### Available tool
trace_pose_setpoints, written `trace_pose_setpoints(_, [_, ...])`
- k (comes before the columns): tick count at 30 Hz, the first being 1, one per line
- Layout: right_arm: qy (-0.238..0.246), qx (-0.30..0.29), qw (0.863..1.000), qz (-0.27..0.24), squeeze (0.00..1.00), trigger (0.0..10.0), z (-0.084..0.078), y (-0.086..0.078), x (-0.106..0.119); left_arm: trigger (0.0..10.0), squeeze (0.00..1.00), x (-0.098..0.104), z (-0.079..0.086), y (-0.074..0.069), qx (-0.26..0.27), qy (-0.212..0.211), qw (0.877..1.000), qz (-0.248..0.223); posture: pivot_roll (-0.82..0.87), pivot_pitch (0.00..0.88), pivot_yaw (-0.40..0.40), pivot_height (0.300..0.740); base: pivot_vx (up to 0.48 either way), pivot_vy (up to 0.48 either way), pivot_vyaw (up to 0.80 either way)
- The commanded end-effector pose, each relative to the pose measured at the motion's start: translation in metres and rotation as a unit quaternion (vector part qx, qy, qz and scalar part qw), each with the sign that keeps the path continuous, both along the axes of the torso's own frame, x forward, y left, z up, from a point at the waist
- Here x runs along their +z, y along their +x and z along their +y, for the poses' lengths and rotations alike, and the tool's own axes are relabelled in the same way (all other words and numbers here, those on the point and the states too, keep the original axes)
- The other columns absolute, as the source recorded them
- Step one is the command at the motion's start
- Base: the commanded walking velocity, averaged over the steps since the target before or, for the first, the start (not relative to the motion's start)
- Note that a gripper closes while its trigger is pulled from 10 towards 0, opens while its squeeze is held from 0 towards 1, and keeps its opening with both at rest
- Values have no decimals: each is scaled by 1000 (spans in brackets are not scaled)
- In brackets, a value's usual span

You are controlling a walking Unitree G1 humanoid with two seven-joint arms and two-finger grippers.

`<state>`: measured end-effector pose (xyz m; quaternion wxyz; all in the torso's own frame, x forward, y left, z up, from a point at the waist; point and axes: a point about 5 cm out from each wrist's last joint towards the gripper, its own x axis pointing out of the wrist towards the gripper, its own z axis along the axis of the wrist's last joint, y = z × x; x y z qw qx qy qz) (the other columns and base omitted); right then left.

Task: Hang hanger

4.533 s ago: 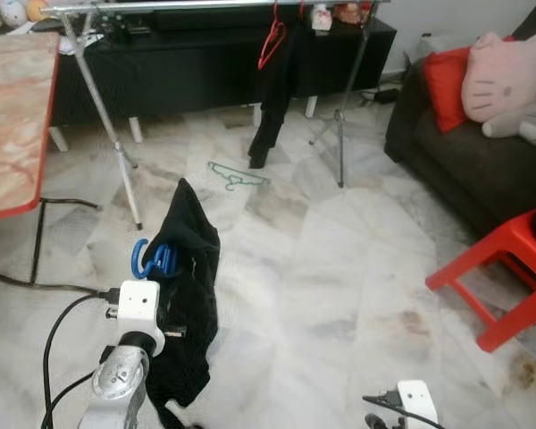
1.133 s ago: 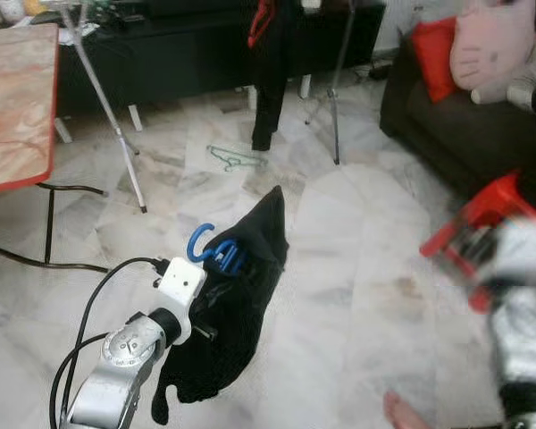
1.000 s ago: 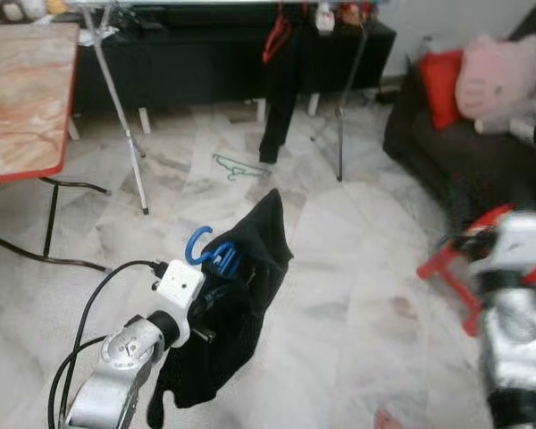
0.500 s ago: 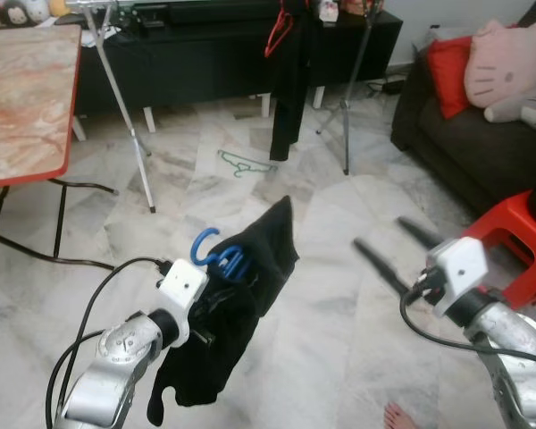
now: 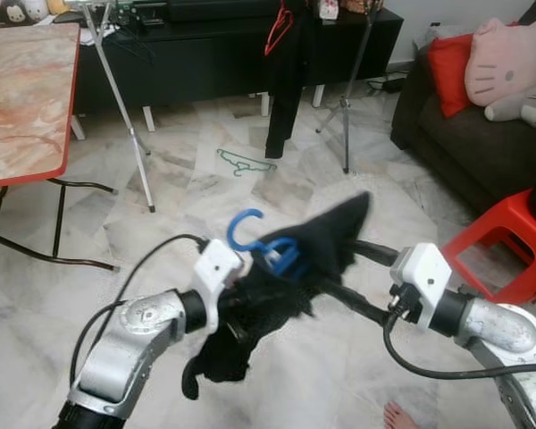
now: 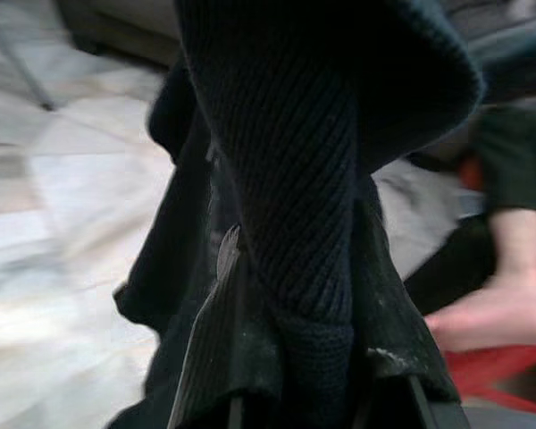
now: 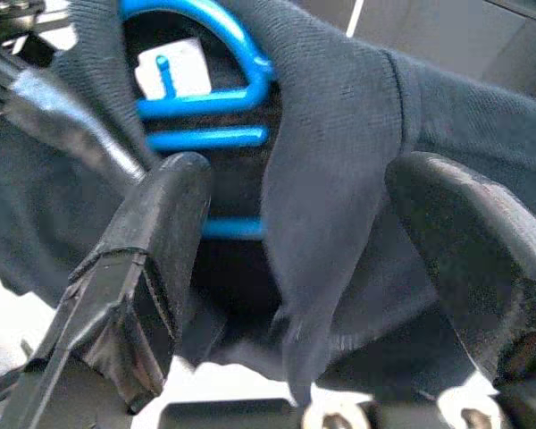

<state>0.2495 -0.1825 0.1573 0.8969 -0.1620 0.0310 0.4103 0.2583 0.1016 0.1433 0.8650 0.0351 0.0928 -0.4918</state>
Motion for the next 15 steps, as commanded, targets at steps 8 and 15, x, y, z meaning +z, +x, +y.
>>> trace_pose_setpoints(8, [-29, -39, 999, -14, 0, 10000, -5, -3, 8, 10000, 0, 9, -5, -3, -24, -16, 1000, 3, -81, 121, -84, 740, 0, 0, 0])
trace_pose_setpoints(15, [-34, -47, 998, -5, 0, 10000, -9, -8, 5, 10000, 0, 11, -4, -1, -17, -31, 999, 11, -100, 127, -80, 740, 0, 0, 0])
